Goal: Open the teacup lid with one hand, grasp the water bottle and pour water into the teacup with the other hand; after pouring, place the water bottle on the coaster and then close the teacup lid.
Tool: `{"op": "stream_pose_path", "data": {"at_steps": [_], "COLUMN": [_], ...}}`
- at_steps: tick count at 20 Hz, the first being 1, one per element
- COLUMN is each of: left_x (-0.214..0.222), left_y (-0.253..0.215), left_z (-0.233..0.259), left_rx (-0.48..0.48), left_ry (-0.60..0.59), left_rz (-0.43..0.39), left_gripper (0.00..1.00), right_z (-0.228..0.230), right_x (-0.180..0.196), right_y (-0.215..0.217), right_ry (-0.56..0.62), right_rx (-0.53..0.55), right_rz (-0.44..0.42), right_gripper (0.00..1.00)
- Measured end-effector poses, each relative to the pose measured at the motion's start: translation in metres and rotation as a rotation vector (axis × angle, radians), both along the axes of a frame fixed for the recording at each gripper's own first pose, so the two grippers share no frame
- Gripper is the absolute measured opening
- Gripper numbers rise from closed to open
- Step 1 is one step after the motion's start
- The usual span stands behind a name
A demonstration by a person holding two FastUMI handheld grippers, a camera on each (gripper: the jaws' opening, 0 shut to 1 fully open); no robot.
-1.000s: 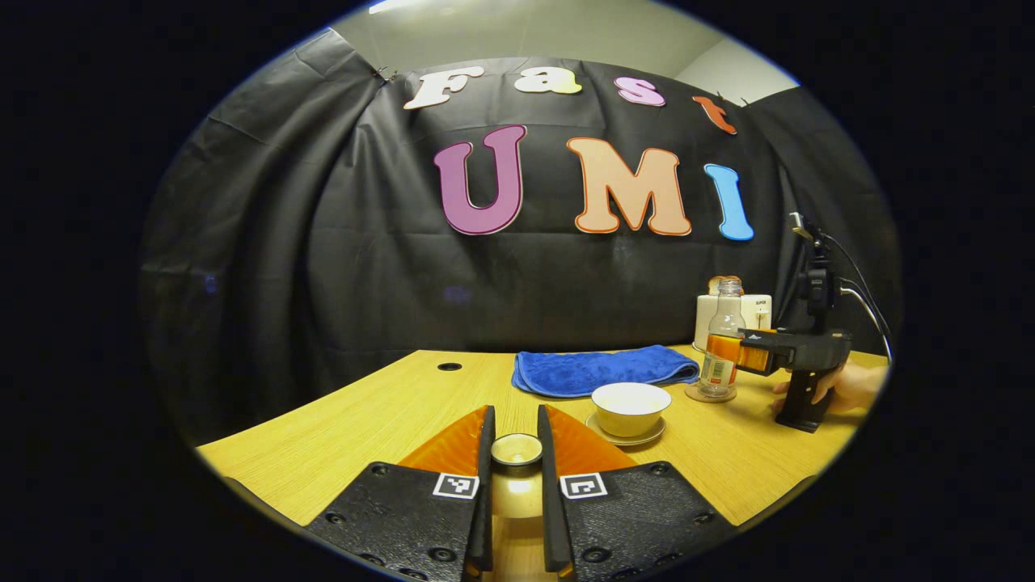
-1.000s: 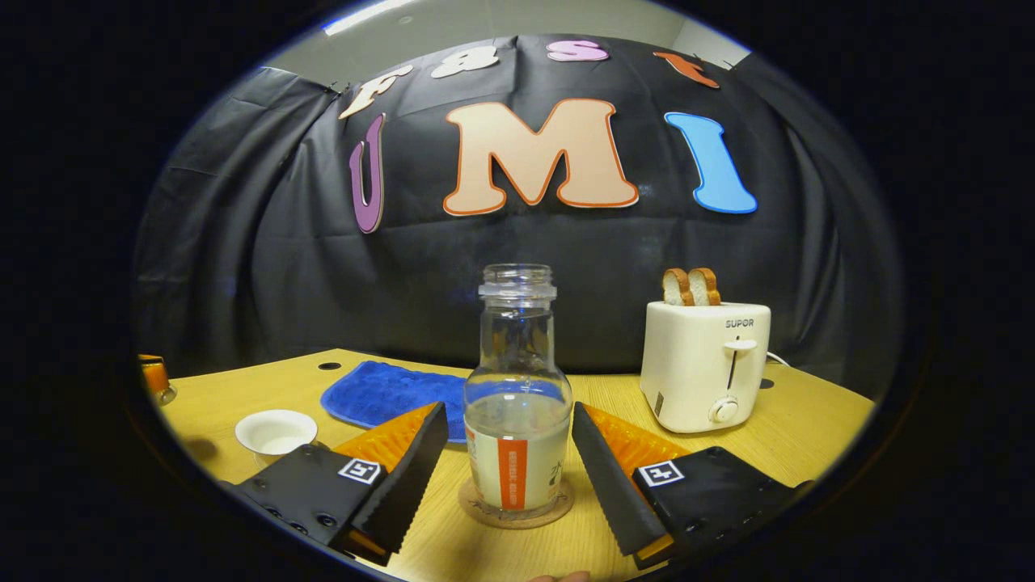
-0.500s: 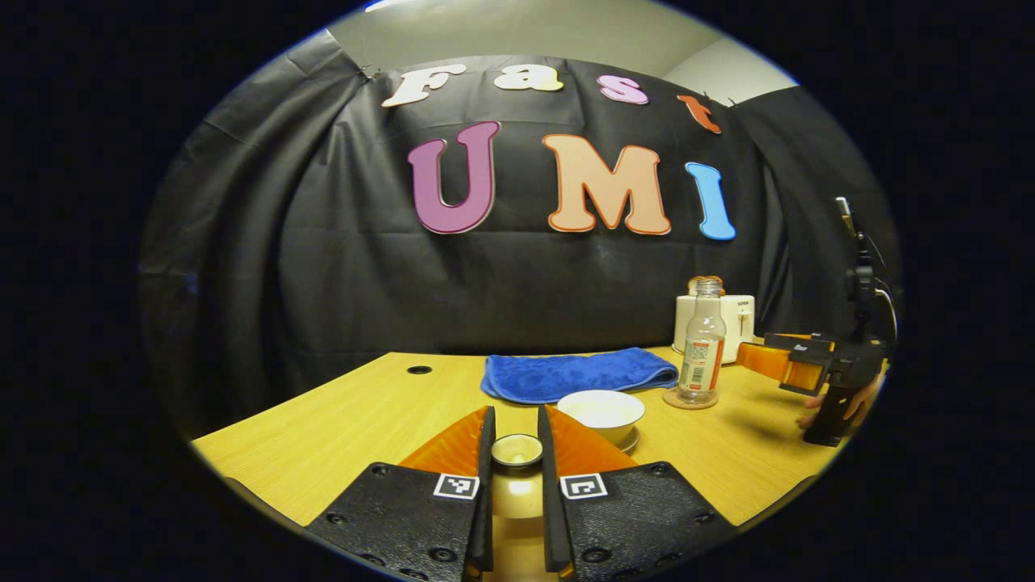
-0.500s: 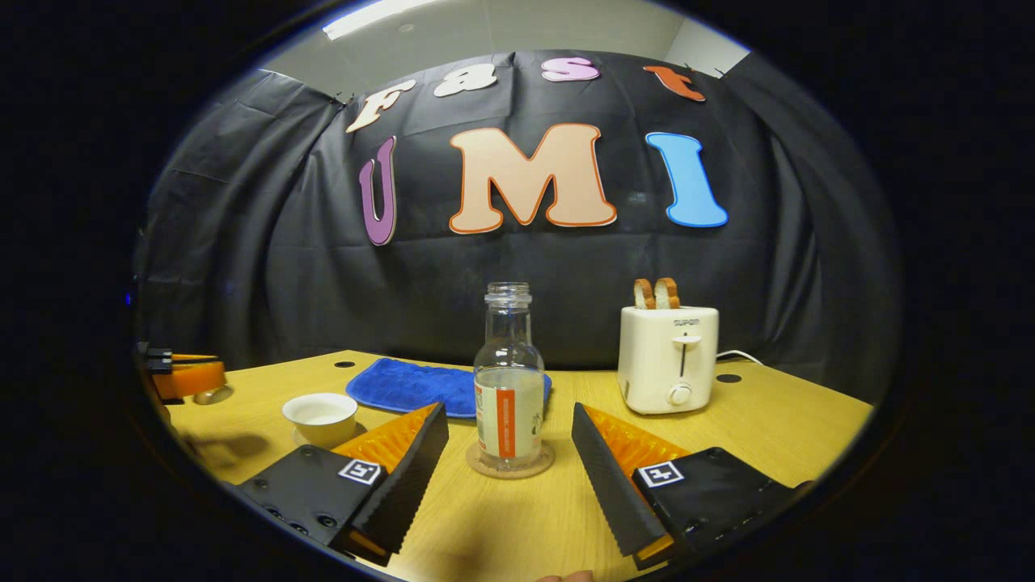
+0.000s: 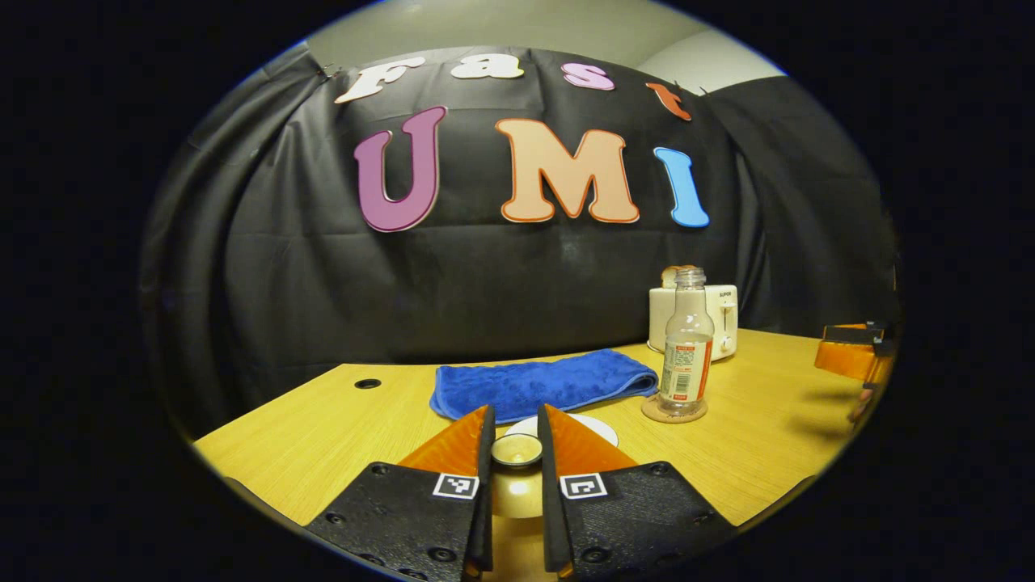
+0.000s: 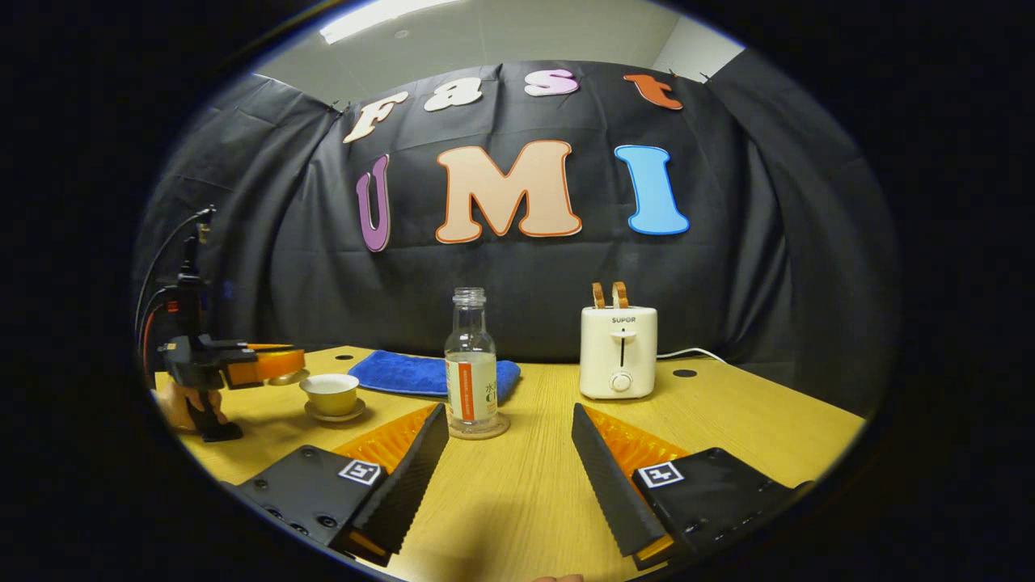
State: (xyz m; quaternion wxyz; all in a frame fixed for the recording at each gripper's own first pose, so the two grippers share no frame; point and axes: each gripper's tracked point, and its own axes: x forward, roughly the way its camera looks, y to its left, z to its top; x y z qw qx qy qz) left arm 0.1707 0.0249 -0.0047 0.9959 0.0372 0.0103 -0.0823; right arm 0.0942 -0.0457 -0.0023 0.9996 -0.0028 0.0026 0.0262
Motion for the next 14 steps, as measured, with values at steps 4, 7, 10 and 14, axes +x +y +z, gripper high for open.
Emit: {"op": "stream_pose_path", "data": {"at_steps": [4,7,10,14], "left_x": [0.020,0.033,0.039,0.042], "left_y": [-0.014,-0.023,-0.028,-0.028], "left_z": [-0.006,-0.007,-0.012,-0.015], "left_rx": [0.093,0.144,0.180,0.198], "left_ry": [0.023,0.030,0.048,0.066], "left_rz": [-0.010,-0.018,-0.025,-0.020], "left_gripper": [0.22,0.22,0.22,0.22], "right_z": [0.002,0.002,0.002,0.003], "right_x": [-0.015,-0.020,-0.021,-0.022], "right_y": [-0.021,-0.030,-0.030,-0.029], "right_ry": [-0.004,-0.005,-0.004,-0.004], "right_rx": [0.000,0.000,0.000,0.000], "right_rz": [-0.025,-0.040,-0.038,-0.039], "right_gripper": [0.96,0.98,0.98,0.98]}}
